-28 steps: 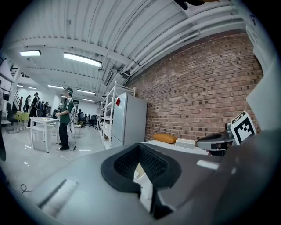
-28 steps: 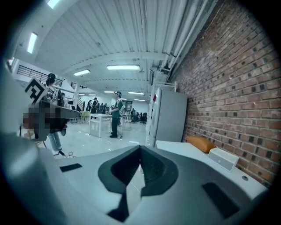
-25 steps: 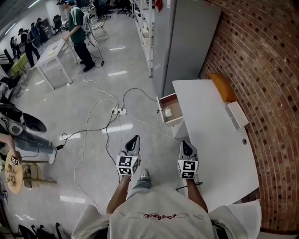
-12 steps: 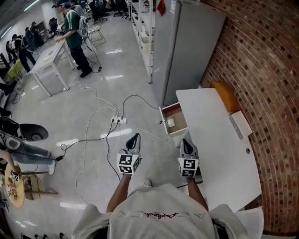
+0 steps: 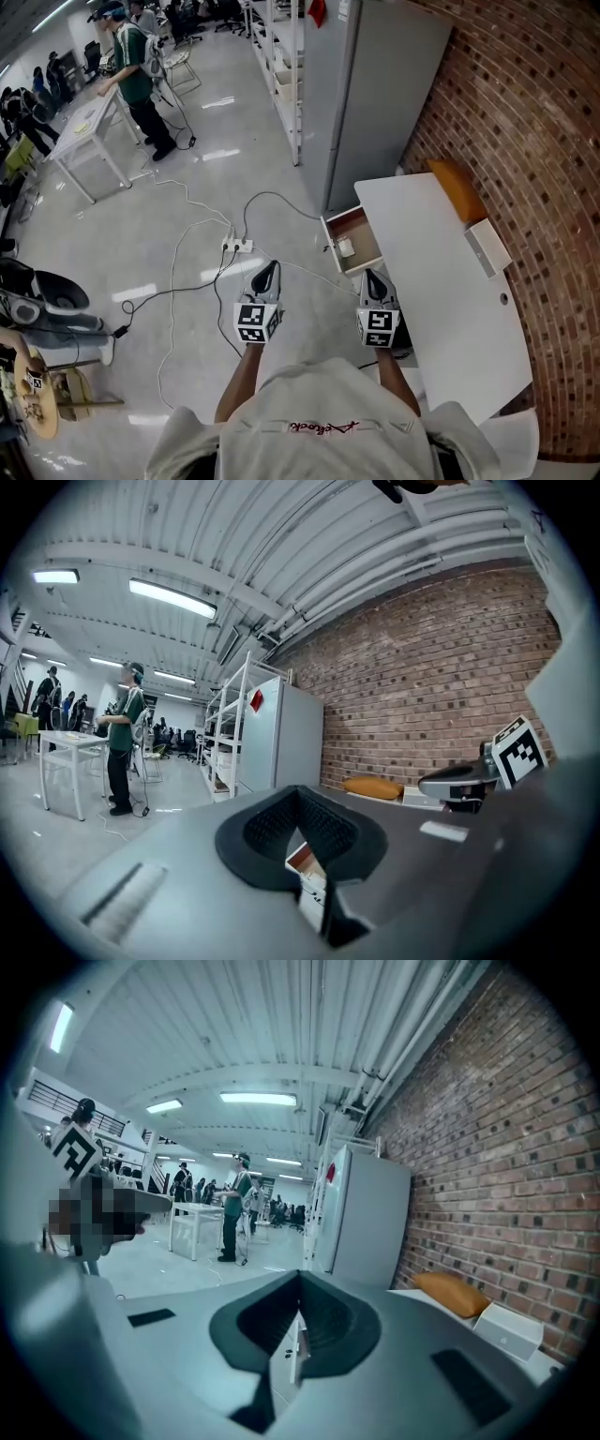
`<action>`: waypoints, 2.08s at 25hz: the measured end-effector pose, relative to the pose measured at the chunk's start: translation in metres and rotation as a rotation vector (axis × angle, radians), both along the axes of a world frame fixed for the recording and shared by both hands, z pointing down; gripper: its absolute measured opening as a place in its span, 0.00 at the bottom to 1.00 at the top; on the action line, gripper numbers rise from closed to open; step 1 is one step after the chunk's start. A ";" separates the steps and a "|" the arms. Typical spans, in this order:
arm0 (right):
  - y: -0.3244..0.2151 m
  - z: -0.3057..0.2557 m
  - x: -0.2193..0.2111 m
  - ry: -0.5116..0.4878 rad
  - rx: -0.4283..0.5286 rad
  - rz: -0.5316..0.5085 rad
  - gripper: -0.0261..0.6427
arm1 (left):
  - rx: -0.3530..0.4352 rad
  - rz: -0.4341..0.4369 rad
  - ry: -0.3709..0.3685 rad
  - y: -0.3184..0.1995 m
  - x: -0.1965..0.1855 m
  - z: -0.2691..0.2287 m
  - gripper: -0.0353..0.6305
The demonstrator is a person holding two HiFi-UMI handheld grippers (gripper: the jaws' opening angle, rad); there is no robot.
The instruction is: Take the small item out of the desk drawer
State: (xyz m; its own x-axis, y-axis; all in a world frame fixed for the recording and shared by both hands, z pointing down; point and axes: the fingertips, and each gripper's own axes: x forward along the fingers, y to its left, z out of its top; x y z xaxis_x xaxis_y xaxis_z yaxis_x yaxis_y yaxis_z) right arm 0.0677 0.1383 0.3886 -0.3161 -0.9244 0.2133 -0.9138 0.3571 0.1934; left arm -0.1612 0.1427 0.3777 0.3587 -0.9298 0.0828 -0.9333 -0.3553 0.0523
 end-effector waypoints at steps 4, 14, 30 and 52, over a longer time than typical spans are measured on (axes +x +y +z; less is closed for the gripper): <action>0.000 0.006 0.004 0.003 -0.019 0.024 0.06 | -0.021 0.019 0.006 -0.007 0.002 0.007 0.07; 0.005 0.020 0.020 0.010 -0.055 0.058 0.06 | -0.048 0.049 0.005 -0.013 0.018 0.021 0.07; -0.095 0.029 0.010 -0.027 -0.058 -0.023 0.06 | -0.053 -0.027 -0.023 -0.093 0.013 0.021 0.07; -0.272 0.017 0.051 -0.088 -0.053 -0.117 0.06 | -0.051 -0.107 -0.079 -0.255 0.067 -0.002 0.07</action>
